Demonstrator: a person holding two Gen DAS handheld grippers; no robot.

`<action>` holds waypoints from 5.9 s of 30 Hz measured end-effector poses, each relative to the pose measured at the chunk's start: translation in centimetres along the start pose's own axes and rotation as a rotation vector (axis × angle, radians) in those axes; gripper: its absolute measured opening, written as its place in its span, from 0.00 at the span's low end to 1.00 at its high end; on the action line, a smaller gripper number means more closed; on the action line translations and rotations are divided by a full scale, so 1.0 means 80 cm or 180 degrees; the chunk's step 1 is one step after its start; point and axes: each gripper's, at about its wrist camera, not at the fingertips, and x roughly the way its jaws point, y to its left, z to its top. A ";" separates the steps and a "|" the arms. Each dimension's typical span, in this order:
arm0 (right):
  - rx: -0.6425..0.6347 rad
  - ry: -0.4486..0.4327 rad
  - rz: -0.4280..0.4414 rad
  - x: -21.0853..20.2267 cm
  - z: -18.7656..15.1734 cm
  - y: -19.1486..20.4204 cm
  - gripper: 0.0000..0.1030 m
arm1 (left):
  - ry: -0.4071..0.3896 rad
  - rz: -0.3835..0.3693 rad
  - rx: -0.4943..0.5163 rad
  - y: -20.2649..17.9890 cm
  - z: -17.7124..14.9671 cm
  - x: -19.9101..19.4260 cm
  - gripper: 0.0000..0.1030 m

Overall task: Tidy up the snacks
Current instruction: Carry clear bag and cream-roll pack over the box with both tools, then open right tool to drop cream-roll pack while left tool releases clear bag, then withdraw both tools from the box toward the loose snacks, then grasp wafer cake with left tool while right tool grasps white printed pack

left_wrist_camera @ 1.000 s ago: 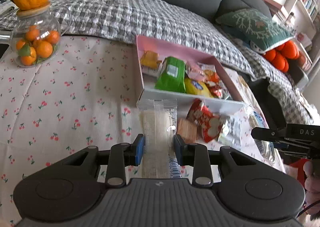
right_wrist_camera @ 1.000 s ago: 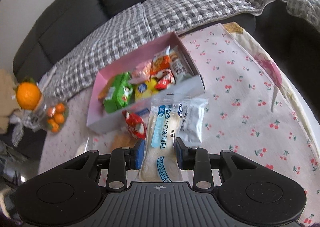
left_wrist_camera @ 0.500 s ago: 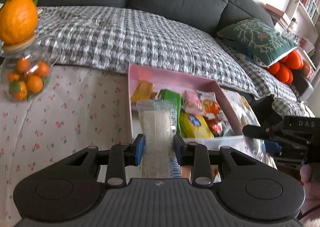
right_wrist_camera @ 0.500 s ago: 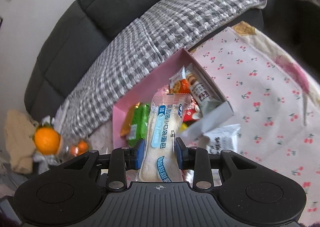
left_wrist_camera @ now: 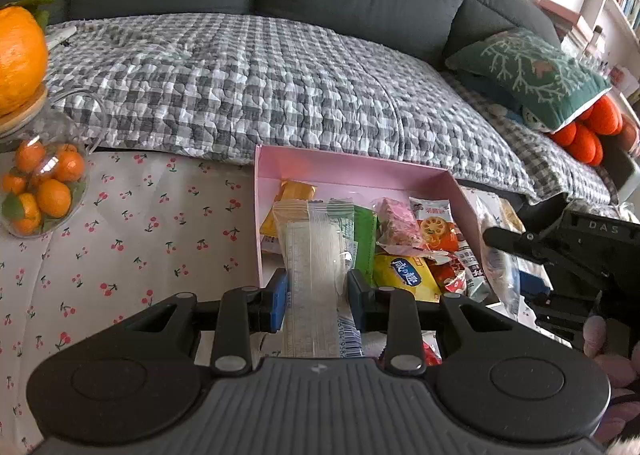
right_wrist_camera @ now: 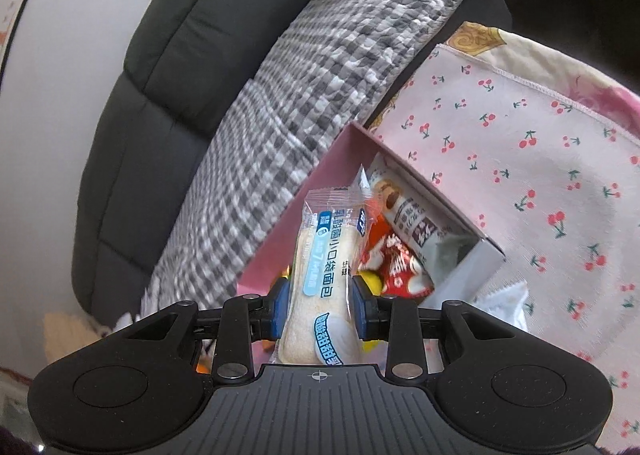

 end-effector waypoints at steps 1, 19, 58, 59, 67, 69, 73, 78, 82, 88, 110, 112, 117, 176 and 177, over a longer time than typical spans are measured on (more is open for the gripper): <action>0.0023 -0.0064 0.0031 0.001 0.000 -0.002 0.35 | 0.0006 0.0005 0.0014 -0.001 0.002 0.002 0.28; -0.0090 -0.0091 -0.0166 -0.002 0.001 0.003 0.61 | 0.0175 0.0187 0.0921 -0.071 0.065 0.096 0.28; -0.0794 0.0104 -0.0478 -0.045 -0.013 0.029 0.79 | 0.0094 0.0410 0.0855 -0.052 0.017 0.032 0.92; -0.0829 0.0125 -0.0502 -0.047 -0.016 0.030 0.79 | 0.0097 0.0399 0.0843 -0.050 0.012 0.028 0.92; -0.1144 0.0242 -0.0571 -0.063 -0.036 0.036 0.79 | 0.0072 0.0447 0.0813 -0.041 -0.020 -0.001 0.95; -0.1265 0.0278 -0.0610 -0.067 -0.044 0.039 0.79 | 0.0068 0.0449 0.0803 -0.039 -0.029 -0.010 0.96; -0.1447 0.0371 -0.0622 -0.073 -0.057 0.041 0.79 | 0.0036 0.0441 0.0743 -0.034 -0.048 -0.026 0.97; -0.1706 0.0437 -0.0676 -0.076 -0.078 0.040 0.79 | -0.0011 0.0382 0.0603 -0.029 -0.071 -0.033 0.99; -0.2028 0.0437 -0.0827 -0.076 -0.095 0.033 0.84 | 0.0049 0.0318 0.0524 -0.027 -0.086 -0.030 0.99; -0.2364 0.0374 -0.0951 -0.084 -0.103 0.011 0.84 | -0.0013 0.0354 0.0593 -0.024 -0.106 -0.026 0.99; -0.3120 0.0435 -0.1168 -0.072 -0.118 -0.072 1.00 | -0.0053 0.0161 0.1151 -0.043 -0.152 0.015 1.00; -0.3098 0.0413 -0.1127 -0.069 -0.117 -0.074 1.00 | -0.0097 0.0145 0.1155 -0.043 -0.151 0.018 1.00; -0.3107 0.0339 -0.1041 -0.059 -0.114 -0.073 1.00 | -0.0125 0.0041 0.1115 -0.045 -0.145 0.028 1.00; -0.2852 0.0095 -0.1194 -0.021 -0.077 -0.051 0.55 | -0.0085 -0.0049 0.0980 -0.031 -0.126 0.019 0.35; -0.2834 0.0101 -0.1202 -0.021 -0.076 -0.050 0.54 | -0.0080 -0.0049 0.0965 -0.031 -0.126 0.019 0.35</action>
